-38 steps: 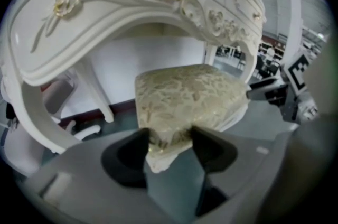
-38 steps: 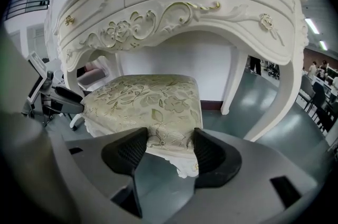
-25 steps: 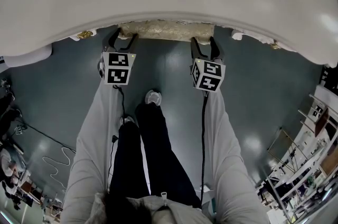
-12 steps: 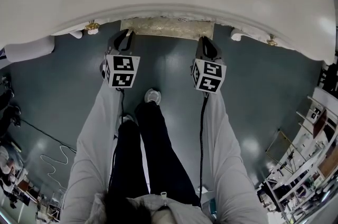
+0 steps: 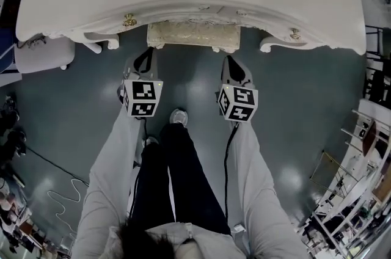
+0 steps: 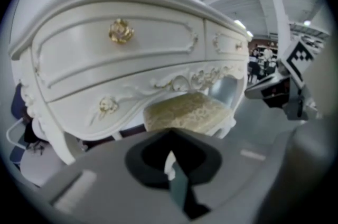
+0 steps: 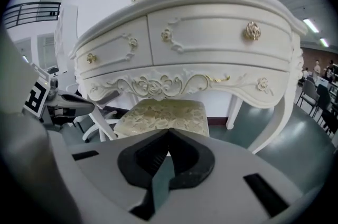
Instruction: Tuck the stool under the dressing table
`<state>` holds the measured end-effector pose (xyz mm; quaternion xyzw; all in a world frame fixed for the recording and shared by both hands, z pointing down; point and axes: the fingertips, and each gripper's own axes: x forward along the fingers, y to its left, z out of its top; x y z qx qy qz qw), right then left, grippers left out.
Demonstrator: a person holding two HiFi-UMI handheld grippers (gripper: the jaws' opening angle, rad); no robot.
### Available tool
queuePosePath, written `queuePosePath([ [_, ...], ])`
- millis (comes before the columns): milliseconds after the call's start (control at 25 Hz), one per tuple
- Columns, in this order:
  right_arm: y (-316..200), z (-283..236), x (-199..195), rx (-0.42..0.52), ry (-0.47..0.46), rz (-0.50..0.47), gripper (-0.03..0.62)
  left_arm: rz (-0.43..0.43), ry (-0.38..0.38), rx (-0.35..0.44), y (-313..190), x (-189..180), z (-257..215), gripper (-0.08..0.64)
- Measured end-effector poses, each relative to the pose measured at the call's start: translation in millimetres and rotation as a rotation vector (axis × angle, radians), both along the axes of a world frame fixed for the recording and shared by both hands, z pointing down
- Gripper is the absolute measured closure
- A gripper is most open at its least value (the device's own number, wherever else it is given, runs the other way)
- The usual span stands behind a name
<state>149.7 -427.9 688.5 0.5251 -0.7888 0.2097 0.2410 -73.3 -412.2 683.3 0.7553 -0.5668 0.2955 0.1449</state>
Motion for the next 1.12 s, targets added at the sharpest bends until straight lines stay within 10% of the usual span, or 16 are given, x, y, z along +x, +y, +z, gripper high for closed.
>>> queuePosePath([
  [1120, 163.5, -275.2, -38.8, 0.271, 0.018, 0.033, 0.591, 0.112, 0.171, 0.274, 149.3, -18.1, -271.5, 0.552],
])
